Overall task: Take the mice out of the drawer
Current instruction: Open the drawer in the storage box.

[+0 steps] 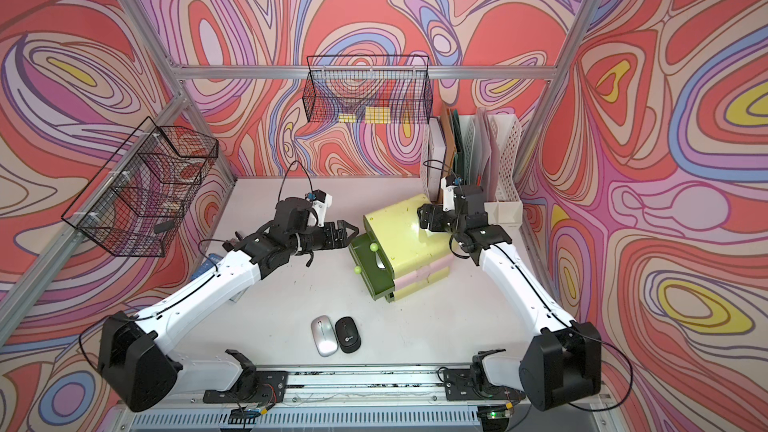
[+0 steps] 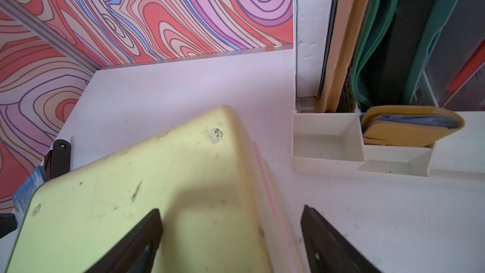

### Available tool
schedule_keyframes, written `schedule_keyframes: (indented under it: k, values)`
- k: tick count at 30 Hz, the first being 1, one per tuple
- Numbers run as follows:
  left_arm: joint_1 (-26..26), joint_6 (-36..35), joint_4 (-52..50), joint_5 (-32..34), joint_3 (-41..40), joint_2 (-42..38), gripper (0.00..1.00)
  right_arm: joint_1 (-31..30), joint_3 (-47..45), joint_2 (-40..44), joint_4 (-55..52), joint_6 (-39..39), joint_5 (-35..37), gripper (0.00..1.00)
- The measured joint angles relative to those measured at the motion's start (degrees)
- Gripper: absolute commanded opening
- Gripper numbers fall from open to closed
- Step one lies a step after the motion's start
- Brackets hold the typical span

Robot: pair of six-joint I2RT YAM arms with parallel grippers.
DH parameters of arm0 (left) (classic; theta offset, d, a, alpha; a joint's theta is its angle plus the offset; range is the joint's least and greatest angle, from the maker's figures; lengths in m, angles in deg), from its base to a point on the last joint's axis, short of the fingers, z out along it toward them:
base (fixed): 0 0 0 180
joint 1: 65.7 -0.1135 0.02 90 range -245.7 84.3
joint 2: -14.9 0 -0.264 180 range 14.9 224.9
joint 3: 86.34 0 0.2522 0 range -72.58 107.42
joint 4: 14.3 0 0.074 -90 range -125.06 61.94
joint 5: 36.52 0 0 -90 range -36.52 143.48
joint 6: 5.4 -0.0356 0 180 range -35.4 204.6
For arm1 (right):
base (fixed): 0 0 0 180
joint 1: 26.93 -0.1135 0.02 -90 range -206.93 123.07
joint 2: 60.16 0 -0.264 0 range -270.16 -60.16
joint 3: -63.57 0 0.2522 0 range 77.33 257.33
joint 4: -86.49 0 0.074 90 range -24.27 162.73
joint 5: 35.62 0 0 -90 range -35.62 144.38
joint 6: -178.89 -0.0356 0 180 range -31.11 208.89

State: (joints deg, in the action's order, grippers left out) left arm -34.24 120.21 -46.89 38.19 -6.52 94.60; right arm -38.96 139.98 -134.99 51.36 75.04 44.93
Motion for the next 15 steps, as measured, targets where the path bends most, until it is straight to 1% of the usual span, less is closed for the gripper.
schedule_keyframes:
  k: [3, 7, 11, 15]
  values:
    - [0.1, -0.3, -6.4, 2.3, 4.1, 6.0, 0.78, 0.0, 0.0, 0.0, 0.1, 0.0, 0.0, 0.87]
    - [0.5, -0.2, -13.3, 5.1, 6.4, 11.3, 0.78, 0.0, -0.1, 0.0, 0.2, 0.0, 0.0, 0.87]
    - [1.2, -0.2, -17.8, 8.5, 8.3, 13.0, 0.78, 0.0, -0.2, 0.0, 0.3, 0.0, 0.0, 0.87]
    - [1.8, -0.3, -21.3, 13.6, 9.7, 13.0, 0.78, 0.0, -0.2, 0.0, 0.3, 0.0, 0.0, 0.87]
